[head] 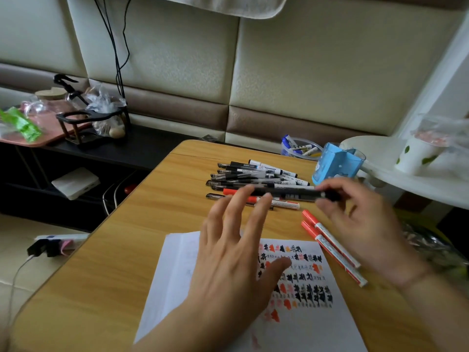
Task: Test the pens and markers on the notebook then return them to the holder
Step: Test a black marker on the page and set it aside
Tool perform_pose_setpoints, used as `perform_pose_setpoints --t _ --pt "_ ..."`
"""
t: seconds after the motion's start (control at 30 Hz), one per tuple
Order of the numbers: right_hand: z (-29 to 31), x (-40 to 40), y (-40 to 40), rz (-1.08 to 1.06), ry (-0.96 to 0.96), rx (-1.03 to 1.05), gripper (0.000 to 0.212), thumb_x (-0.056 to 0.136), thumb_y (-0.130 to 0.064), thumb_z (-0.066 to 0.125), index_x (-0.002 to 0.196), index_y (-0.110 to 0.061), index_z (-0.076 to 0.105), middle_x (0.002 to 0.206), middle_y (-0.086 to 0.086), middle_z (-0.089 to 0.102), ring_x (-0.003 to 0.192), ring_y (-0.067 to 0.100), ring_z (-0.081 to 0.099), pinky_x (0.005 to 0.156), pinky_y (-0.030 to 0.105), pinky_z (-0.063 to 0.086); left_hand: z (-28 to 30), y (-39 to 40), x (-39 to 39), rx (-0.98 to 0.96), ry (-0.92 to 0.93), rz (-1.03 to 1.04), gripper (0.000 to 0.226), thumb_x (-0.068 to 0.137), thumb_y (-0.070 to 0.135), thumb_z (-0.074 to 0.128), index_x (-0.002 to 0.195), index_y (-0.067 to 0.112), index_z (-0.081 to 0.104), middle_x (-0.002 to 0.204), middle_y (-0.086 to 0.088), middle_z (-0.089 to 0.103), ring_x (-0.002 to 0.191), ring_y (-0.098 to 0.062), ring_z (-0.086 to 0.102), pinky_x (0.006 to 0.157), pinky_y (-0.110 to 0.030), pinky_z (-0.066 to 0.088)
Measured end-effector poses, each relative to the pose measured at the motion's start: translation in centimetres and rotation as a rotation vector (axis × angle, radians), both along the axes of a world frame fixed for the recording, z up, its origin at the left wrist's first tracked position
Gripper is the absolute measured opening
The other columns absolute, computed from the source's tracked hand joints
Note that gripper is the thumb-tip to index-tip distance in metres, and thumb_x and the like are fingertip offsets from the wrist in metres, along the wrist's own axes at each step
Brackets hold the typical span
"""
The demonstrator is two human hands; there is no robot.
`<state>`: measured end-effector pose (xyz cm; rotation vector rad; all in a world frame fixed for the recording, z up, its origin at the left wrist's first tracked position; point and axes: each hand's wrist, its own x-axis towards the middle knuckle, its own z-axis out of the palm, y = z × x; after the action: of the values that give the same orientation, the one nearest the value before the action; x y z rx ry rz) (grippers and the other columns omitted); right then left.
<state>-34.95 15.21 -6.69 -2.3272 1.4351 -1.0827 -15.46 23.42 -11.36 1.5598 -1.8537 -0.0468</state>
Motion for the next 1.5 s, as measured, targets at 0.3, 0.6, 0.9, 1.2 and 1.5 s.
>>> perform_pose_setpoints --t 0.3,0.6,0.9,1.2,1.5 --pt "-1.7 1.9 11.7 0.231 -0.854 0.569 0.067 0.042 -0.067 0.083 0.071 -0.014 0.055 0.039 0.007 0.04 0.031 0.017 0.035 0.039 0.016 0.029 1.2 1.3 -1.0 -0.153 -0.108 -0.562 0.017 0.098 0.036 0.044 0.107 0.025 0.053 0.084 0.004 0.06 0.075 -0.017 0.052 0.062 -0.033 0.046" --pt "-3.5 0.1 11.5 0.463 -0.802 0.593 0.03 0.073 -0.029 0.077 0.072 -0.017 0.049 0.047 0.005 0.04 0.041 0.015 0.037 0.045 0.022 0.033 1.9 2.3 0.2 0.039 -0.029 -0.744 0.016 0.093 0.044 0.056 0.106 0.036 0.054 0.081 0.006 0.064 0.07 -0.006 0.055 0.058 -0.014 0.036" --pt "-5.4 0.5 8.9 0.153 -0.563 0.562 0.021 0.07 -0.029 0.08 0.068 -0.014 0.066 0.058 0.011 0.068 0.049 0.021 0.061 0.041 0.023 0.042 -0.9 0.4 1.4 0.126 0.23 -0.339 0.061 0.081 -0.004 0.038 0.124 0.038 0.027 0.094 0.009 0.052 0.084 -0.008 0.05 0.074 -0.017 0.04" --pt "-7.7 1.5 8.3 0.09 -0.454 0.322 0.038 0.08 -0.014 0.076 0.054 -0.013 0.047 0.044 -0.007 0.043 0.041 0.006 0.037 0.041 0.02 0.031 -1.9 -0.9 1.4 0.065 0.237 -0.253 0.043 0.084 0.007 0.068 0.123 0.024 0.059 0.106 0.014 0.071 0.096 -0.001 0.061 0.083 -0.004 0.04" --pt "-7.5 1.7 8.5 0.09 -0.423 0.362 0.036 0.078 -0.004 0.074 0.056 0.0 0.046 0.045 0.0 0.039 0.042 0.007 0.033 0.04 0.019 0.026 -1.7 -1.2 1.0 -0.087 0.253 -0.36 0.036 0.08 0.0 0.071 0.113 0.015 0.071 0.108 0.014 0.065 0.099 0.022 0.053 0.083 0.002 0.036"
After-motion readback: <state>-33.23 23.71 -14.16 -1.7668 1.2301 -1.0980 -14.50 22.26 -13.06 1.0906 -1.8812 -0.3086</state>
